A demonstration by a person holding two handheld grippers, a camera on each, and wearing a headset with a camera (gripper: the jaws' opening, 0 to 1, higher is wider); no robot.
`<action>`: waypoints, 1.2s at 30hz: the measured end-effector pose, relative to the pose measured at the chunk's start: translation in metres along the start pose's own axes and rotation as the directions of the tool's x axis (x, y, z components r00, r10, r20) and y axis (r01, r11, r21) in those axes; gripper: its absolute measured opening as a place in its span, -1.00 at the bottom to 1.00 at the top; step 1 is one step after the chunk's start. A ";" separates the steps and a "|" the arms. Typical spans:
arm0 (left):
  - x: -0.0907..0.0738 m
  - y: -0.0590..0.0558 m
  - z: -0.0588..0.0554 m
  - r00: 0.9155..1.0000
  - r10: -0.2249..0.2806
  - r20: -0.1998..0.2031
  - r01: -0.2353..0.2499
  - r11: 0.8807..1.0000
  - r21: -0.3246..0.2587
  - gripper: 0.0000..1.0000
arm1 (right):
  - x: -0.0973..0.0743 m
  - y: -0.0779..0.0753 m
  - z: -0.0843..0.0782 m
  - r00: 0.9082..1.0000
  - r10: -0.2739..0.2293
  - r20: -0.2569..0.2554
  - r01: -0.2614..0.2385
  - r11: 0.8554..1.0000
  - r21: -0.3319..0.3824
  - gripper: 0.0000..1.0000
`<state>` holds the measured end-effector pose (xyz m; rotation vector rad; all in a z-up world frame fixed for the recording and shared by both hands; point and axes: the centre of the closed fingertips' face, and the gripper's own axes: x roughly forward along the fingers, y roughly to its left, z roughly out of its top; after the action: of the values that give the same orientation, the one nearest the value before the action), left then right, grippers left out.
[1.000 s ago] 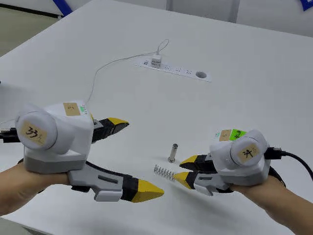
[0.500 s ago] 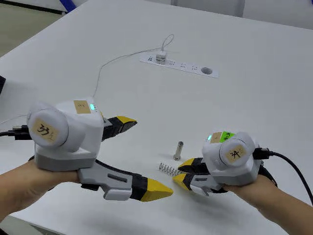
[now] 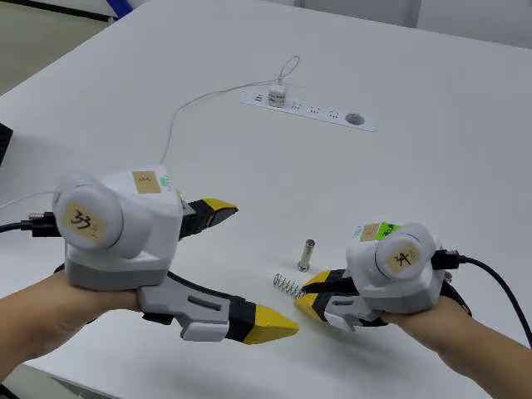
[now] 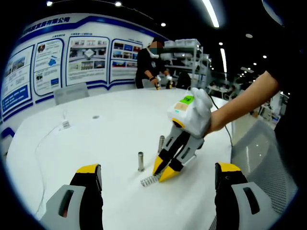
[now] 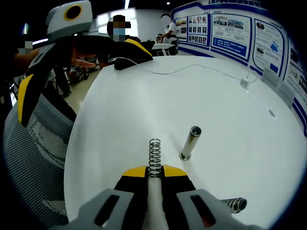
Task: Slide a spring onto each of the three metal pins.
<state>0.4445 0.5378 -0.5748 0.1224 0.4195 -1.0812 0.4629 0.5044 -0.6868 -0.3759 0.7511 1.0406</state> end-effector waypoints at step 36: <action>0.041 -0.032 0.026 0.991 -0.135 -0.003 0.135 0.985 0.110 0.54 | -0.110 -0.013 0.009 0.991 -0.113 0.076 0.119 0.989 -0.088 -0.79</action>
<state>0.4401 0.4809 -0.5637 0.1910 0.3679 -1.2385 0.4458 0.4333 -0.6030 -0.4550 0.6121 0.9757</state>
